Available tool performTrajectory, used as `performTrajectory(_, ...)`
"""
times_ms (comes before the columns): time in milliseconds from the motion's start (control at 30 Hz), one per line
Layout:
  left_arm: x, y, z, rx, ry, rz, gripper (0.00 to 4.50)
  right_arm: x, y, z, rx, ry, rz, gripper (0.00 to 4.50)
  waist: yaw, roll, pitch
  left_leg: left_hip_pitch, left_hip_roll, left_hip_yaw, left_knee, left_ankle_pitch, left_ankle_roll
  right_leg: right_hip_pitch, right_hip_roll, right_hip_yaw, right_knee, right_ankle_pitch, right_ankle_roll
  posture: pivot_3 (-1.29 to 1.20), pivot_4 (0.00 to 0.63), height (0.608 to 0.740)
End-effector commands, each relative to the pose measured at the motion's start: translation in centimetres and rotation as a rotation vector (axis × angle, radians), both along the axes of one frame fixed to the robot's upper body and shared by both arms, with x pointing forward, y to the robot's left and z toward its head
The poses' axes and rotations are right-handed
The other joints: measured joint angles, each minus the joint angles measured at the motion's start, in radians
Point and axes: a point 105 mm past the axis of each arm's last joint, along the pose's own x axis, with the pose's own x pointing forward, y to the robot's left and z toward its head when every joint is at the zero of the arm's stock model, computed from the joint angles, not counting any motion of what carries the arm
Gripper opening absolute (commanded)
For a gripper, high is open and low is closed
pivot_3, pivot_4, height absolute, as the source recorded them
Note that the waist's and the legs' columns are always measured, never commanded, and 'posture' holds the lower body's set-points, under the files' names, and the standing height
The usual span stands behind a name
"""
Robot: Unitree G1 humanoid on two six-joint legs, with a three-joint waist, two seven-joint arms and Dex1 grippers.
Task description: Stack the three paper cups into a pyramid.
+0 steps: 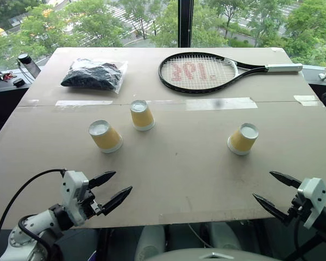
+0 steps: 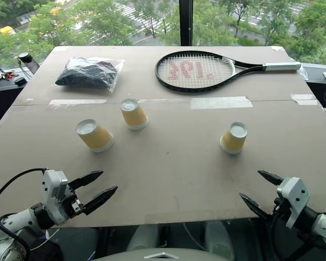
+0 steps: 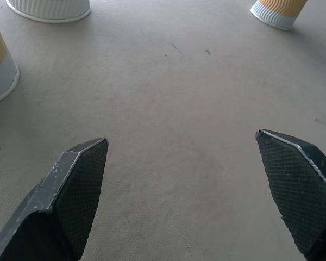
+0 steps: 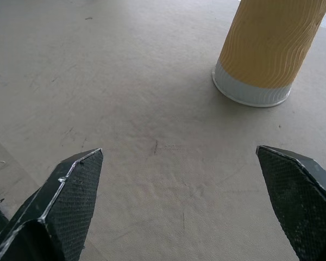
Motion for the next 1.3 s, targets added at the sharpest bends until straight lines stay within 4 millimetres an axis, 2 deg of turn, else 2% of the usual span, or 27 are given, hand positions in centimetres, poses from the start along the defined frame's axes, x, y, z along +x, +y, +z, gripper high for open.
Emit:
performTrajectory(33,0.6,-0.4,1.4,0.019,-0.066,-0.026,4.50,1.1,-0.4,0.9,-0.012,-0.101,-0.046,4.46,0.000,0.000,0.000,0.000,0.000,0.000,0.000,0.000,0.000,0.000,0.000,0.000,0.000,0.000,0.000,0.00,0.150,0.740)
performTrajectory(133,1.7,-1.6,2.9,-0.008,-0.138,-0.072,4.50,3.0,-0.1,1.6,0.071,-0.193,-0.192,4.46,0.001,0.000,-0.001,0.000,0.000,-0.001,0.000,0.000,0.000,0.000,0.001,-0.001,0.001,0.000,0.000,0.00,0.150,0.740)
performTrajectory(267,1.8,-3.0,4.6,-0.052,-0.178,-0.180,4.50,4.6,0.0,2.2,0.077,-0.252,-0.323,4.46,0.001,0.000,-0.001,0.000,0.000,0.000,0.001,0.000,0.000,0.000,0.000,0.000,0.002,0.000,0.000,0.00,0.150,0.740)
performTrajectory(400,0.9,-4.3,5.0,-0.039,-0.177,-0.313,4.50,6.1,0.5,3.7,0.134,-0.267,-0.343,4.46,-0.004,0.000,-0.001,0.000,-0.001,0.001,0.001,0.000,0.000,-0.001,0.000,0.000,0.002,0.000,0.000,0.00,0.150,0.740)
performTrajectory(500,0.2,-5.4,5.9,-0.064,-0.184,-0.413,4.50,7.6,2.0,4.7,0.162,-0.257,-0.294,4.46,-0.005,0.001,-0.001,0.000,0.000,0.001,0.001,0.000,-0.001,-0.001,0.001,-0.001,0.002,0.000,0.000,0.00,0.150,0.740)
performTrajectory(567,0.3,-5.5,6.5,-0.078,-0.196,-0.430,4.50,8.8,2.5,5.0,0.164,-0.256,-0.284,4.46,-0.004,0.001,-0.001,0.001,0.000,0.001,0.001,0.000,-0.001,-0.001,0.001,-0.001,0.002,0.000,0.000,0.00,0.150,0.740)
performTrajectory(767,0.5,-5.0,6.9,-0.073,-0.199,-0.430,4.50,10.3,3.7,5.3,0.179,-0.231,-0.238,4.46,0.001,0.001,-0.001,0.000,-0.001,0.001,0.001,0.000,0.000,-0.001,0.001,-0.002,0.002,0.000,0.000,0.00,0.150,0.740)
performTrajectory(1067,0.2,-5.1,7.0,-0.076,-0.199,-0.417,4.50,12.3,3.7,4.9,0.163,-0.212,-0.245,4.46,-0.003,0.001,-0.001,0.000,-0.001,0.001,0.001,0.000,0.000,-0.001,0.002,-0.002,0.002,0.000,0.000,0.00,0.150,0.740)
performTrajectory(1167,0.1,-5.1,7.0,-0.078,-0.200,-0.414,4.50,12.6,3.7,4.9,0.166,-0.207,-0.243,3.63,-0.003,0.001,-0.001,0.000,-0.001,0.001,0.001,0.000,0.000,-0.001,0.002,-0.002,0.002,0.000,0.000,0.00,0.150,0.740)
performTrajectory(1267,0.2,-5.0,7.3,-0.086,-0.209,-0.401,4.50,12.9,3.8,5.1,0.162,-0.212,-0.235,2.31,-0.003,0.001,-0.001,0.000,-0.001,0.001,0.001,0.000,0.000,-0.001,0.002,-0.002,0.002,0.000,0.000,0.00,0.150,0.740)
performTrajectory(1300,0.3,-5.0,7.3,-0.090,-0.212,-0.400,4.50,13.0,3.9,5.2,0.162,-0.213,-0.230,2.23,-0.003,0.001,-0.001,0.000,-0.001,0.001,0.001,0.000,0.000,-0.001,0.002,-0.002,0.002,0.000,0.000,0.00,0.150,0.740)
